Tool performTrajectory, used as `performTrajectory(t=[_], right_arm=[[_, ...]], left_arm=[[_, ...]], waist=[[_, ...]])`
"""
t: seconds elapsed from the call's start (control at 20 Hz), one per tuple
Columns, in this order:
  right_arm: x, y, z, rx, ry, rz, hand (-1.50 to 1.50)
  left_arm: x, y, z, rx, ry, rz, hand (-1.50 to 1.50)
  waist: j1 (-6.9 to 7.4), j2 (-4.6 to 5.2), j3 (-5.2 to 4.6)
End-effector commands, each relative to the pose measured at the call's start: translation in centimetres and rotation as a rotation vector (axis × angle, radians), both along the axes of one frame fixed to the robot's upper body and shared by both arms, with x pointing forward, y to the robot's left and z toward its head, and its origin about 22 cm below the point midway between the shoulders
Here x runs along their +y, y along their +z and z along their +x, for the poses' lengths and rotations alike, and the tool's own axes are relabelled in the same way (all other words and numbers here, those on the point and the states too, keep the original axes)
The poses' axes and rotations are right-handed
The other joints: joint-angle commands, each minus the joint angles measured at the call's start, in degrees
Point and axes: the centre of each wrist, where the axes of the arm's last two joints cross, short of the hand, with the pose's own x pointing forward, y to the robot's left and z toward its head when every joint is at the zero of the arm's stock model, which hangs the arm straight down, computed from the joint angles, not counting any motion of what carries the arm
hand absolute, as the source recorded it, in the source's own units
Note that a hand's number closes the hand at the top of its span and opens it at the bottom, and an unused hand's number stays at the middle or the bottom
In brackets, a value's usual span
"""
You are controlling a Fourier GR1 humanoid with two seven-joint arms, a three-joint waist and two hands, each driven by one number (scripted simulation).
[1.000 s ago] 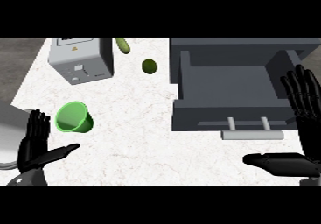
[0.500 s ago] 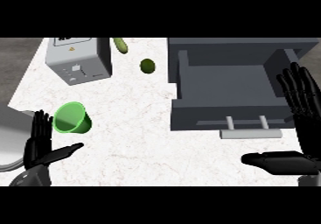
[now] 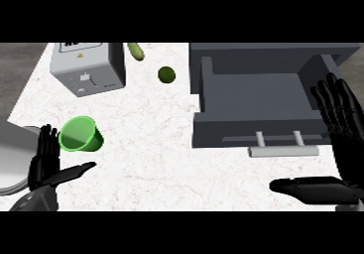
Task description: Pick up the cup, place it into the drawer and close the drawer
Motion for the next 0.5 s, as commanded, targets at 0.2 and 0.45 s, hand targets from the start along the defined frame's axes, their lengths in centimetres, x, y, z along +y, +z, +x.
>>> performTrajectory(t=[0.2,0.45], right_arm=[[-0.1,0.5,1.2,0.0,0.015,-0.004,-1.5],[0.5,-0.9,1.0,0.005,0.03,0.003,-1.5]], left_arm=[[-1.3,0.2,1.3,-0.087,-0.047,-0.057,-1.5],[-2.1,-0.5,0.6,-0.112,-0.099,-0.123,-1.5]], waist=[[-0.17,0.17,-0.05],[-0.03,0.19,-0.03]])
